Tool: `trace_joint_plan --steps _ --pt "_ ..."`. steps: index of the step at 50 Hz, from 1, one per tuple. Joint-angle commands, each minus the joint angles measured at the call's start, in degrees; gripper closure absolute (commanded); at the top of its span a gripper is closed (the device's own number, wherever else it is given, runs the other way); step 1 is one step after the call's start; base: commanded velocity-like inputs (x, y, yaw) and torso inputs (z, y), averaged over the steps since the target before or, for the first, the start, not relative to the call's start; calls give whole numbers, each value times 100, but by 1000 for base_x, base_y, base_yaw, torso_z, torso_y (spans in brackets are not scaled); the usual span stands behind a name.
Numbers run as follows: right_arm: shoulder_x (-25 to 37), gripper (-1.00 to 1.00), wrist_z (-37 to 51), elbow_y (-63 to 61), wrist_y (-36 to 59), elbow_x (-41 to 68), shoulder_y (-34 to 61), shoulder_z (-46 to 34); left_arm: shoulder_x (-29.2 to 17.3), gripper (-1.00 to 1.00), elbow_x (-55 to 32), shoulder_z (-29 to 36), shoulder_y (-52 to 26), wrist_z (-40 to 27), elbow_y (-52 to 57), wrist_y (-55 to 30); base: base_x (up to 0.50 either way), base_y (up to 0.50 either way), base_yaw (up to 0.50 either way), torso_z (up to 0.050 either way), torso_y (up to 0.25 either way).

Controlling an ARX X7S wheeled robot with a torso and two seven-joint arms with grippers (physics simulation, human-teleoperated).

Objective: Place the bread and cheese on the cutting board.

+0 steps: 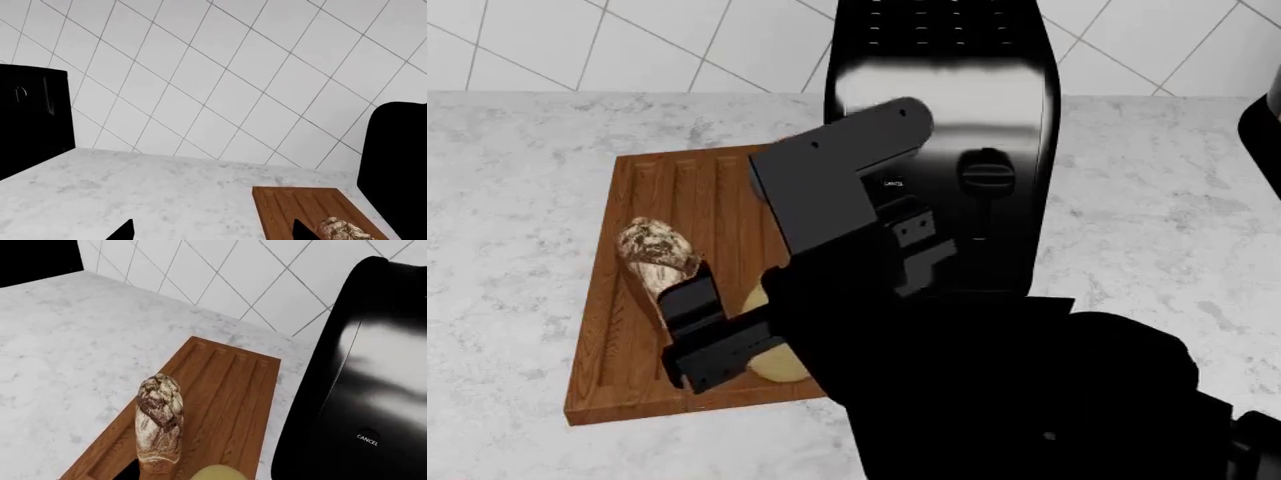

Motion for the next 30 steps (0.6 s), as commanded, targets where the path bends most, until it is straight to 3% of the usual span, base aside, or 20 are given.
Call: trace_joint_plan --steps 1,5,12,16,22,30 --pt "497 -100 450 -536 230 496 750 441 -336 -100 -991 -117 -889 -485 -26 -746 0 0 0 0 0" --pt "907 -100 769 -882 375 839 1206 712 -558 -100 -1706 -8 -1846 -730 -358 -1215 0 0 0 0 0" --pt "1660 -100 1145 -1472 973 1652 2064 1010 -731 -100 -2646 798 -3521 -428 -1299 -1933 0 0 0 0 0" --pt "2068 -100 1209 -1440 1540 2048 2637 1091 -817 -100 -2737 1326 -4298 -209 -1785 -2343 0 0 0 0 0" --pt "2593 -100 1124 -1152 2084 2576 3326 1329 -942 -100 -3485 1521 -5338 -564 -2555 -2812 0 0 0 0 0" --pt "2925 -100 947 -624 2754 2653 3949 1486 -980 -100 -3604 2043 -6674 -421 -3570 -3121 0 0 0 0 0"
